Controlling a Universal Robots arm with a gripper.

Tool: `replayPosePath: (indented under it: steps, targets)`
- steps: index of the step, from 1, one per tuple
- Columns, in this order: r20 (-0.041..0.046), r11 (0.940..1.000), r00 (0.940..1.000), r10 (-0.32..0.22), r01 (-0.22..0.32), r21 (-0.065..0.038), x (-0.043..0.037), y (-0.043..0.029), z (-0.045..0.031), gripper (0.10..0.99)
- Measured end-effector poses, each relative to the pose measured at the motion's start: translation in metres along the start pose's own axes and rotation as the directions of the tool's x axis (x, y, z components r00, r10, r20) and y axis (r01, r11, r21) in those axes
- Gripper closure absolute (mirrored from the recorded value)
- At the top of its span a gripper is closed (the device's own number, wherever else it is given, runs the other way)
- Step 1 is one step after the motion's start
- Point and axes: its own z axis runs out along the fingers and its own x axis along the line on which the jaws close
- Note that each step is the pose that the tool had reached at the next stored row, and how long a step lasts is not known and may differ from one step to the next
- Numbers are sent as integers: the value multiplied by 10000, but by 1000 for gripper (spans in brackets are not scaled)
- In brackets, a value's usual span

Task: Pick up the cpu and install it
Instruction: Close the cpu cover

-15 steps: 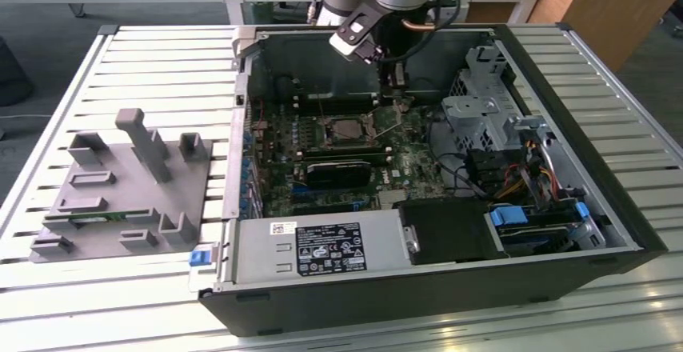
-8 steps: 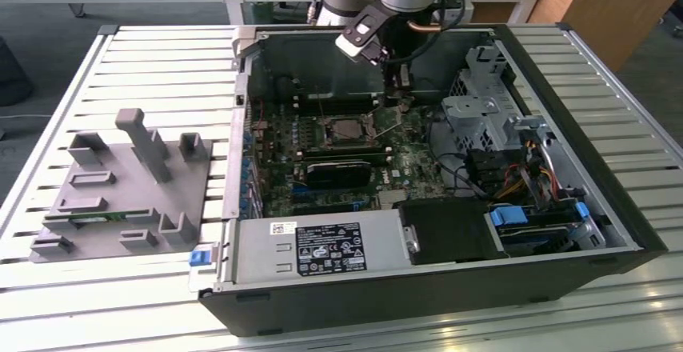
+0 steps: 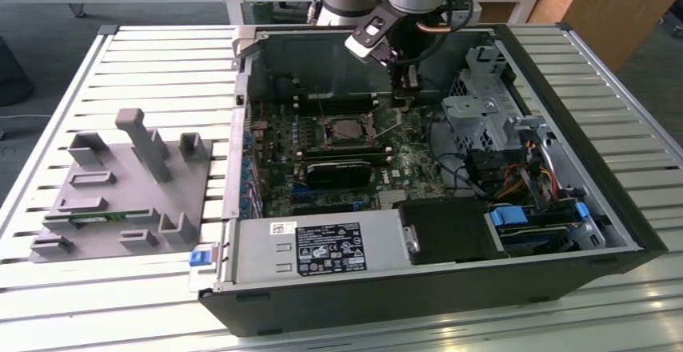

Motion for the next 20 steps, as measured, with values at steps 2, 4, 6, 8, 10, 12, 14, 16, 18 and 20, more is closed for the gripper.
replayPosePath:
  steps: [2,4,6,8,10,12,14,16,18,20]
  targets:
    - [2,10000,10000,-1,1,0,6,27,8,976]
    - [5,10000,10000,-1,1,0,15,57,15,976]
    - [4,10000,10000,0,0,-1,22,85,21,976]
    - [6,10000,10000,-1,1,0,26,110,26,976]
    - [6,10000,10000,-19,19,0,32,140,30,976]
    - [4,10000,10000,-26,26,0,37,166,36,976]
    - [4,10000,10000,-25,25,2,40,182,43,976]
    - [5,10000,10000,-25,25,8,45,211,50,976]
    - [5,10000,10000,-27,27,16,50,248,72,976]
    - [4,10000,10000,-26,26,18,51,251,98,976]
